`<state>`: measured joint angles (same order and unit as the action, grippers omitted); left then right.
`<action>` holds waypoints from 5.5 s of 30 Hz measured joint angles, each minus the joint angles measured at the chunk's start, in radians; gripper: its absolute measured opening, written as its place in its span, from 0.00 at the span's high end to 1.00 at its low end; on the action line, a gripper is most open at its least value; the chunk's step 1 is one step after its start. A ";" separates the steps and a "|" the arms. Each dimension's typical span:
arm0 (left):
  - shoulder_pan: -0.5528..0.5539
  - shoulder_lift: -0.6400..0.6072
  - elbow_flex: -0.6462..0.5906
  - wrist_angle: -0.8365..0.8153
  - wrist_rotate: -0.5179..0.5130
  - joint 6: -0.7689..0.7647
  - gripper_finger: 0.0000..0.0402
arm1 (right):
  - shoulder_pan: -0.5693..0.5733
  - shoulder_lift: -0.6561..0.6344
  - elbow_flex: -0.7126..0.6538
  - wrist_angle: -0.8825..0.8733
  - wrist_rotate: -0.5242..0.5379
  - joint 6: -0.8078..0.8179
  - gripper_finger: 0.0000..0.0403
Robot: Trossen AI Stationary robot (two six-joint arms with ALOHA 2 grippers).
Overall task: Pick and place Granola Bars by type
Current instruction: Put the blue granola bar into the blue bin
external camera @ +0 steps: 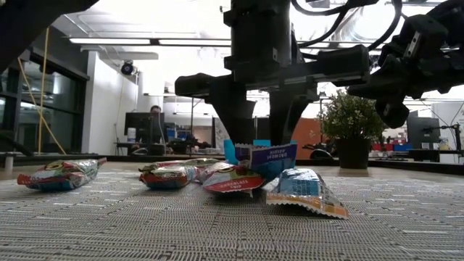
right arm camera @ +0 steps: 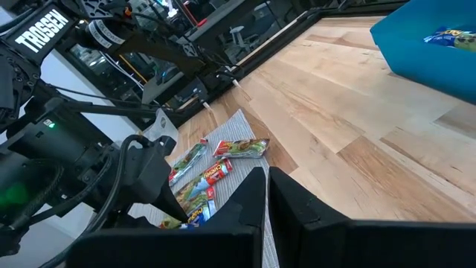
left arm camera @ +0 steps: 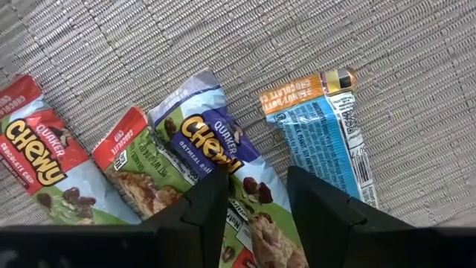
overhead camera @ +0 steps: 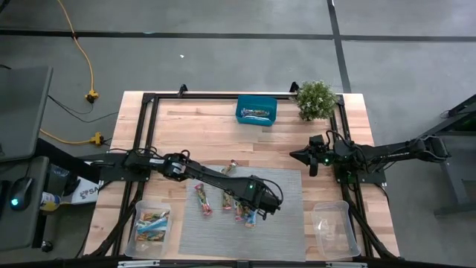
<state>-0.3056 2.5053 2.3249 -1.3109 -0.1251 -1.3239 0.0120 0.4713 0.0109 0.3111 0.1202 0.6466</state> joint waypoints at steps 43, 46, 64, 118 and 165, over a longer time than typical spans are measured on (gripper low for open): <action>0.025 -0.036 0.000 -0.045 0.042 0.087 0.36 | 0.000 0.000 0.000 0.000 0.000 0.000 1.00; 0.025 -0.025 0.000 -0.015 0.046 0.081 0.36 | 0.000 0.000 0.000 0.000 0.000 0.000 1.00; 0.026 0.000 0.000 0.014 0.043 0.062 0.42 | 0.000 0.000 0.000 0.000 0.000 0.000 1.00; 0.037 -0.001 -0.082 0.066 0.100 0.091 0.73 | 0.000 0.000 0.000 0.000 0.000 0.000 1.00; 0.434 -0.388 0.031 0.118 -0.307 1.240 0.81 | 0.000 0.000 0.000 0.004 0.000 0.000 1.00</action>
<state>0.1287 2.1170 2.3562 -1.1933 -0.4319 -0.0835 0.0116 0.4713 0.0113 0.3149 0.1203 0.6467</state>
